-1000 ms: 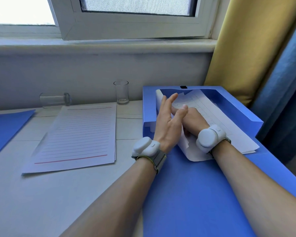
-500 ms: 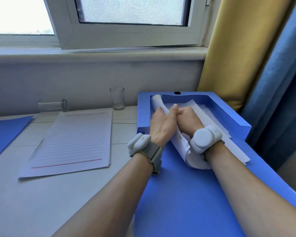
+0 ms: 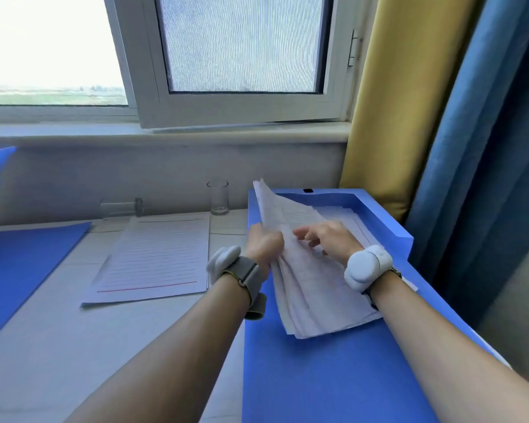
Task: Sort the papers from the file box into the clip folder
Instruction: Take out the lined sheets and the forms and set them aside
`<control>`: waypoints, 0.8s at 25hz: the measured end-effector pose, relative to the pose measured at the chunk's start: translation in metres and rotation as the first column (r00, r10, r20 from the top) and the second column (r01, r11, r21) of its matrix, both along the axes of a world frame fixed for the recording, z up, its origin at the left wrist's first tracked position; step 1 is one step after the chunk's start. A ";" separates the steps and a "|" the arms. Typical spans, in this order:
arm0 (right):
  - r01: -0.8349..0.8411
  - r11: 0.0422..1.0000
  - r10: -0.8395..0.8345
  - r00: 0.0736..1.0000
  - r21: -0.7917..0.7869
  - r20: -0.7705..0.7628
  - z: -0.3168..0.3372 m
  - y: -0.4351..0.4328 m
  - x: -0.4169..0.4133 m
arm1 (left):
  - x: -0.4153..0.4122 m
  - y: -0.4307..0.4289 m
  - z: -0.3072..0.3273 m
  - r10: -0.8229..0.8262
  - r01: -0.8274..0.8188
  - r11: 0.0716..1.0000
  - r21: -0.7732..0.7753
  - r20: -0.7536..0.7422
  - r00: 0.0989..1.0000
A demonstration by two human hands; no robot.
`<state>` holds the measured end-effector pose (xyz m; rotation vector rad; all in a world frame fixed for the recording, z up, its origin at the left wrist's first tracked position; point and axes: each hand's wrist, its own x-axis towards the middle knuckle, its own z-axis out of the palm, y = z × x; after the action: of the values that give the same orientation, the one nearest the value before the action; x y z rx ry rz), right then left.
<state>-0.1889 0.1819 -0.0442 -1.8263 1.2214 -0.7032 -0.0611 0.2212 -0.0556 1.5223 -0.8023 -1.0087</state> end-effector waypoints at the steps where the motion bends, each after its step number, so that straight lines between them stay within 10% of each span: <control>1: 0.040 0.999 -0.039 0.999 -0.010 0.011 0.000 0.001 -0.004 | 0.002 0.006 0.000 0.023 -0.022 0.999 -0.031 0.031 0.999; 9: 0.374 0.927 -0.361 0.916 -0.044 0.173 0.031 0.001 -0.036 | 0.035 0.048 0.033 -0.043 0.025 0.965 -0.262 -0.063 0.997; 13: 0.224 0.974 -0.217 0.861 0.042 0.461 0.073 0.015 -0.049 | 0.038 0.056 0.070 -0.116 0.068 0.909 -0.411 -0.092 0.989; 20: 0.120 0.993 -0.112 0.875 0.013 0.470 0.085 0.037 -0.061 | 0.020 0.069 0.068 -0.032 0.062 0.934 -0.353 0.088 0.996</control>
<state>-0.2500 0.2191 0.0404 -1.4778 1.0006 -1.1517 -0.0408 0.2900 0.0124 1.2417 -1.0235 -0.7876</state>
